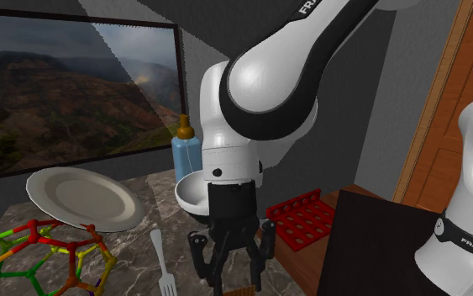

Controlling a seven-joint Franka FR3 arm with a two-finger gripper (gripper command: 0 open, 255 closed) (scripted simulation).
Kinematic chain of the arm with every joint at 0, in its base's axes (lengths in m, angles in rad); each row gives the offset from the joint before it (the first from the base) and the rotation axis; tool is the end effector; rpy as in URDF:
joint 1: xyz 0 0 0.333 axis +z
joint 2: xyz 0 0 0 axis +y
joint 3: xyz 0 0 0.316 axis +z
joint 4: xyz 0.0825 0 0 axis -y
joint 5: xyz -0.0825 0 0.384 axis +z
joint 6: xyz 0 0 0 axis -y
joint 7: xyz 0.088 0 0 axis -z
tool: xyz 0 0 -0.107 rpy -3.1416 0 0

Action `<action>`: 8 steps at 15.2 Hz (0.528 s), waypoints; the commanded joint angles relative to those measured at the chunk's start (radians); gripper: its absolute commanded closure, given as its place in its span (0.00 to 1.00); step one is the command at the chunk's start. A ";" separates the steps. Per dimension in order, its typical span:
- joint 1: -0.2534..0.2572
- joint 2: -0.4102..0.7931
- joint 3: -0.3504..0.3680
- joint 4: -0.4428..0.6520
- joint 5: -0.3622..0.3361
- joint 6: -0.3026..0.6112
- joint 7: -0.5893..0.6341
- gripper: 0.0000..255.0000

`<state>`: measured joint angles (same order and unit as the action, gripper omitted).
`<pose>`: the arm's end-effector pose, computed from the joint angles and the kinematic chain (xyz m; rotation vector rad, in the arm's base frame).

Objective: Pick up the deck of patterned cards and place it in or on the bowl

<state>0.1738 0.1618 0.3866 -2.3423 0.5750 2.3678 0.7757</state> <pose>0.4209 0.2742 0.2617 -2.6824 0.9191 0.5363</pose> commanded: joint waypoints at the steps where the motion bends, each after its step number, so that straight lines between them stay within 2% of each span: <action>1: 0.000 0.001 0.000 0.000 0.000 0.000 0.000 1.00; 4: 0.000 0.001 0.000 0.000 0.000 0.000 0.000 1.00; 8: -0.004 -0.046 -0.001 0.006 -0.005 -0.050 0.019 1.00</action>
<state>0.1699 0.1260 0.3854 -2.3403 0.5722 2.3309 0.7880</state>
